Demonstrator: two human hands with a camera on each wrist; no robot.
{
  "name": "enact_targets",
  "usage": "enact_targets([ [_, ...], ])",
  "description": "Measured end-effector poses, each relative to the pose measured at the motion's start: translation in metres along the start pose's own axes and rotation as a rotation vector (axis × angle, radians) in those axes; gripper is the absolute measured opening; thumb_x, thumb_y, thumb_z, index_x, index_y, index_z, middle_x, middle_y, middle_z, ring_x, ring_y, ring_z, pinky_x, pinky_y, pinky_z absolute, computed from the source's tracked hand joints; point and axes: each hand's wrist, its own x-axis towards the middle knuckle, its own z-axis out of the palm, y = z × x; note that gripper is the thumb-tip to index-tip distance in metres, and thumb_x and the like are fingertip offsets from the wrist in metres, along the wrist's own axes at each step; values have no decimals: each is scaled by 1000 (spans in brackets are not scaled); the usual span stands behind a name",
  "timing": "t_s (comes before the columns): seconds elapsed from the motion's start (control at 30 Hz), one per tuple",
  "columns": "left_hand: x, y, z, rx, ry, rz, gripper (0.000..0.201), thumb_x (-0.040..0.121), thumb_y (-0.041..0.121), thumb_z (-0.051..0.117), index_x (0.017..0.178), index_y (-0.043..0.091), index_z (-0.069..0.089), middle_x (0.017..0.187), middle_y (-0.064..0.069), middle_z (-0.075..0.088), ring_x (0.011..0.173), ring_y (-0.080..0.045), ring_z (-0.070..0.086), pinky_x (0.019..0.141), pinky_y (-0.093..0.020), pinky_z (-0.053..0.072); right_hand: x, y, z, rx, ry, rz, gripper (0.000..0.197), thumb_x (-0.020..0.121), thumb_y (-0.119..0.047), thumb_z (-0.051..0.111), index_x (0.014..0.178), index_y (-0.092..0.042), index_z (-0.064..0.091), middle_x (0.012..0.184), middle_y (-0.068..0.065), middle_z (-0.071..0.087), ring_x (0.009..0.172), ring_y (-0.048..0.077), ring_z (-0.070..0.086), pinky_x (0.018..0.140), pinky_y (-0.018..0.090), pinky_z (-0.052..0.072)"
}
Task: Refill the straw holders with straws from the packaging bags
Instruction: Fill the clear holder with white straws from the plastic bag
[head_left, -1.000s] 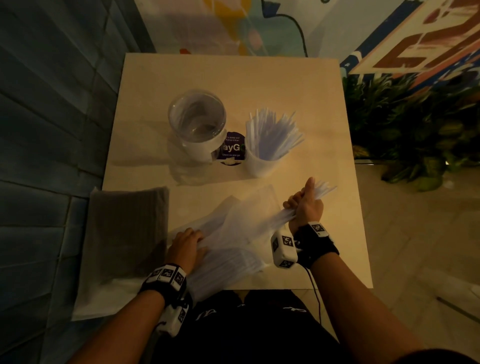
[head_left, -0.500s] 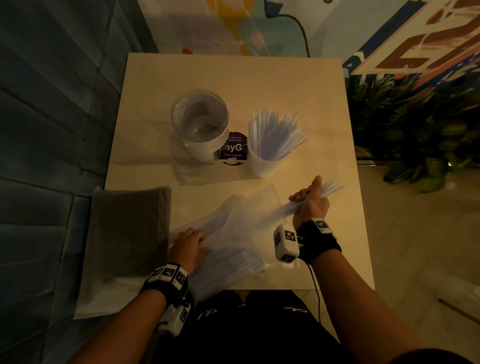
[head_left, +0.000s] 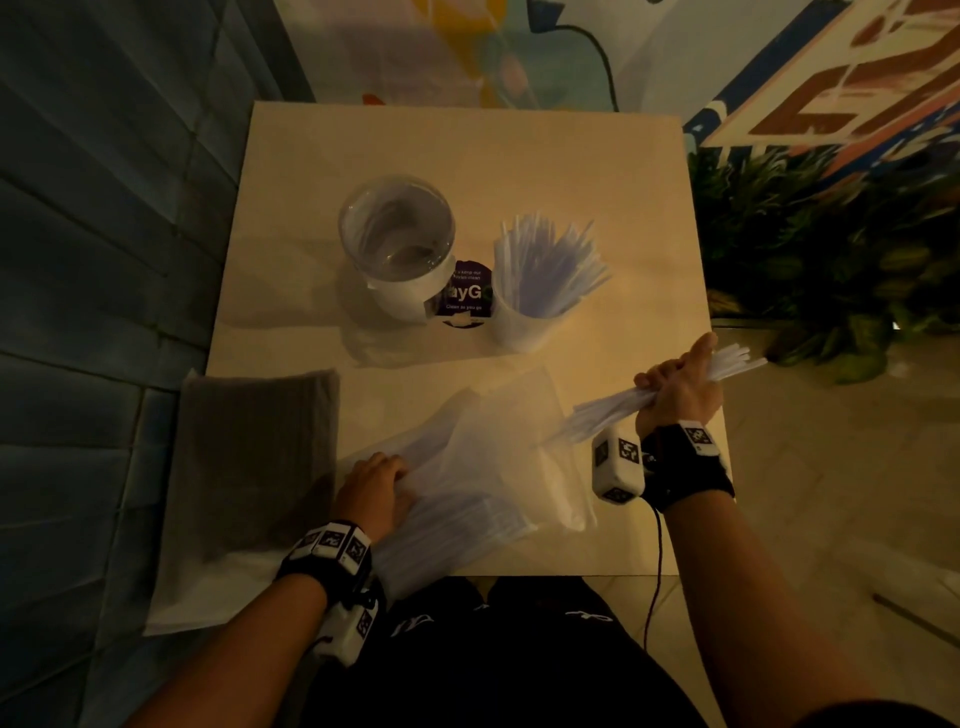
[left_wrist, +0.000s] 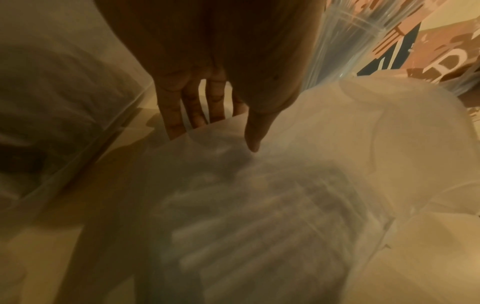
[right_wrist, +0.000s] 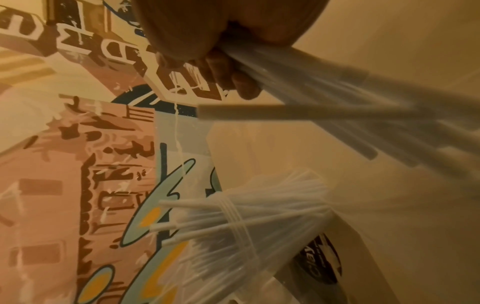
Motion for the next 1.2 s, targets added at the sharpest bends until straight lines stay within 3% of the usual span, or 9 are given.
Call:
enact_targets([
  [0.2, -2, 10, -7, 8, -49, -60, 18, 87, 35, 65, 96, 22, 55, 109, -3, 55, 107, -29, 53, 89, -41, 46, -1, 9, -7, -22, 26, 21, 45, 96, -45, 59, 67, -15, 42, 52, 0, 34, 42, 16, 33, 46, 26, 35],
  [0.33, -8, 26, -16, -8, 10, -39, 19, 84, 11, 55, 102, 18, 55, 114, -2, 53, 109, -27, 51, 87, -40, 46, 4, 6, -12, 6, 59, 33, 46, 96, -46, 58, 68, -14, 41, 53, 2, 34, 41, 16, 34, 46, 26, 36],
  [0.4, -11, 44, -25, -57, 115, 34, 22, 83, 8, 54, 102, 18, 55, 112, -2, 53, 105, -25, 52, 85, -39, 47, 5, 5, -13, 6, 66, 43, 46, 96, -46, 58, 67, -14, 41, 52, 1, 35, 41, 16, 34, 46, 26, 36],
  [0.53, -5, 100, -40, -135, 229, 309, 15, 92, 24, 57, 106, 18, 56, 110, 2, 55, 102, -19, 51, 83, -36, 47, -1, 11, -13, -13, 41, 48, 46, 96, -45, 58, 67, -13, 42, 53, 2, 35, 42, 17, 35, 47, 27, 37],
  [0.63, 8, 144, -42, -149, 202, 481, 29, 96, 35, 54, 120, 18, 57, 121, 3, 55, 111, -16, 49, 89, -32, 46, -9, 17, -12, -27, -3, 48, 45, 97, -44, 58, 67, -14, 43, 51, 1, 35, 42, 17, 35, 47, 28, 37],
  [0.77, 26, 190, -38, -122, 149, 587, 42, 97, 39, 54, 133, 18, 52, 127, -1, 54, 114, -20, 49, 88, -35, 46, -19, 23, -12, -74, -57, 27, 45, 98, -41, 57, 65, -15, 43, 50, 2, 36, 43, 17, 36, 48, 30, 39],
  [0.97, 41, 219, -38, -123, 64, 624, 27, 95, 21, 59, 120, 10, 61, 106, -11, 65, 96, -28, 59, 84, -46, 50, -25, 22, -14, -117, -90, -2, 49, 98, -41, 56, 59, -14, 43, 45, 0, 41, 40, 17, 41, 49, 30, 40],
  [1.2, 48, 222, -36, -92, 24, 644, 29, 94, 10, 60, 123, 4, 64, 109, -16, 67, 100, -31, 61, 88, -44, 49, -12, 2, -24, -48, -46, -11, 46, 97, -42, 58, 63, -14, 44, 50, 2, 40, 41, 17, 41, 48, 30, 41],
])
